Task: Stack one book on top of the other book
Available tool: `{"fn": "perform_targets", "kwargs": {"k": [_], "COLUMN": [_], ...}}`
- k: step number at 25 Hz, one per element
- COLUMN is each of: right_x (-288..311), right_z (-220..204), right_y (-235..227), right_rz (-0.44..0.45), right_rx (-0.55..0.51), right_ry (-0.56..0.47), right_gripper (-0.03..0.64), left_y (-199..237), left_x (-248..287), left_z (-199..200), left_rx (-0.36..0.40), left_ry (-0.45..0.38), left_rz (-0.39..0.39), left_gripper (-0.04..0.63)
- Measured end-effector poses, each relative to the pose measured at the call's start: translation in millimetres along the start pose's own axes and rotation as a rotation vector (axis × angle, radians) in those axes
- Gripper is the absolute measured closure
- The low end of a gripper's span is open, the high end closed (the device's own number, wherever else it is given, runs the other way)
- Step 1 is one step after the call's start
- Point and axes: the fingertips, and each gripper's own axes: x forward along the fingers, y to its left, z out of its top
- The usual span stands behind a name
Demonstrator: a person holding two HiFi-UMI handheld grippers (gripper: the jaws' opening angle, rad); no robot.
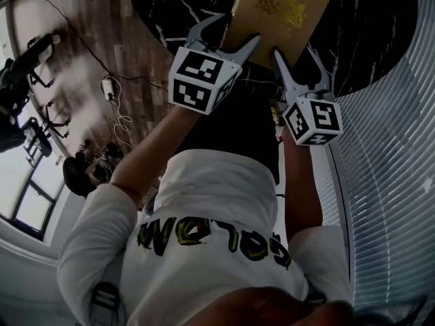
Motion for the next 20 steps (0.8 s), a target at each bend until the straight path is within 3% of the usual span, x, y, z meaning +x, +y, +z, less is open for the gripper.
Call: {"fn": "perform_targets", "kwargs": {"k": [7, 13, 20], "right_x": [-24.7, -56.7, -94.7], "right_z": [21.7, 49.9, 96.9], "right_y": [-10.4, 5.3, 28.9], "right_rz": [-0.060, -0.048, -0.020], "right_rx": [-0.066, -0.105, -0.167], "right_ry": [-0.044, -0.094, -0.195], "right_gripper": [0.345, 0.363, 0.412], "left_y": [-6.4, -31.6, -67.5], "left_x": [-20.3, -49.7, -88.1], "left_z": [11.8, 33.5, 73.4], "left_rx": [0.003, 0.017, 0.069], "left_ry": [-0.045, -0.100, -0.213], "left_rz": [0.009, -0.017, -0.052], "left_gripper": [0.309, 0.311, 0.372]}}
